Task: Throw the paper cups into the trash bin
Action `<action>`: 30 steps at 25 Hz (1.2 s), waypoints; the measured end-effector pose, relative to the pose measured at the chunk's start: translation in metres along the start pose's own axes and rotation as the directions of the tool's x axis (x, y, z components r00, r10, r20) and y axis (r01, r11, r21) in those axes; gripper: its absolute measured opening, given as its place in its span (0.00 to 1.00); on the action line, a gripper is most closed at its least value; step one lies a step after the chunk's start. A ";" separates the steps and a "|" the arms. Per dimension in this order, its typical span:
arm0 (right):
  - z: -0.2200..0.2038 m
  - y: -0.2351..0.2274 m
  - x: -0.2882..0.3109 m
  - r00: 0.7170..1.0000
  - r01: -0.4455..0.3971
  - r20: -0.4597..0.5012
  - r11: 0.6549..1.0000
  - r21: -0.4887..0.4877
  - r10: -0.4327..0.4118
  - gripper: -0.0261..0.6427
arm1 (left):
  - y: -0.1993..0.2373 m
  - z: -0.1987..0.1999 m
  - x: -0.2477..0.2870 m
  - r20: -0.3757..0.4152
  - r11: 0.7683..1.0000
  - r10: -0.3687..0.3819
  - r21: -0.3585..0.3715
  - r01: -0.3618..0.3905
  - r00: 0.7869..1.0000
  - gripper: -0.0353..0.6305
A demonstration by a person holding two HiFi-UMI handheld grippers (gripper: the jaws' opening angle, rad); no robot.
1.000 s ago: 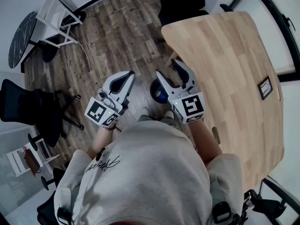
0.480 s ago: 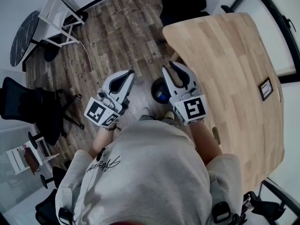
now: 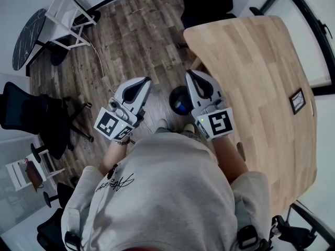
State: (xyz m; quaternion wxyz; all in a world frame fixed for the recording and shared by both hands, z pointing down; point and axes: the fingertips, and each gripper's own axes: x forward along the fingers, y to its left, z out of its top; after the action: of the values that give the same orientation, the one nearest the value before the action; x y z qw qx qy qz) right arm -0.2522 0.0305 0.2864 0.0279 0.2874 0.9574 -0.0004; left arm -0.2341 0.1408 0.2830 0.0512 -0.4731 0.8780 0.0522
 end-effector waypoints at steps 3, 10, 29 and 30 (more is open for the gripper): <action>-0.002 0.000 0.001 1.000 0.000 -0.005 1.000 -0.002 0.000 0.05 | -0.002 -0.001 0.001 -0.002 1.000 -0.007 0.001 0.007 1.000 0.06; -0.004 0.003 0.000 1.000 -0.008 -0.028 1.000 -0.005 0.008 0.05 | -0.002 -0.001 -0.001 -0.012 1.000 -0.005 0.003 0.005 1.000 0.06; -0.010 0.001 0.001 0.999 0.004 -0.047 1.000 0.017 -0.004 0.05 | 0.002 -0.001 -0.001 -0.010 1.000 0.023 0.002 -0.023 1.000 0.06; -0.011 0.001 0.001 0.999 0.003 -0.047 1.000 0.018 -0.002 0.05 | 0.001 -0.001 0.000 -0.010 1.000 0.022 0.002 -0.022 1.000 0.06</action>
State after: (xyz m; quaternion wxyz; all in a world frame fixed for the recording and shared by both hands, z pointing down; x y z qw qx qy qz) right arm -0.2532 0.0327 0.2973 0.0028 0.2863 0.9581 -0.0023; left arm -0.2351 0.1418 0.2842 0.0468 -0.4635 0.8835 0.0494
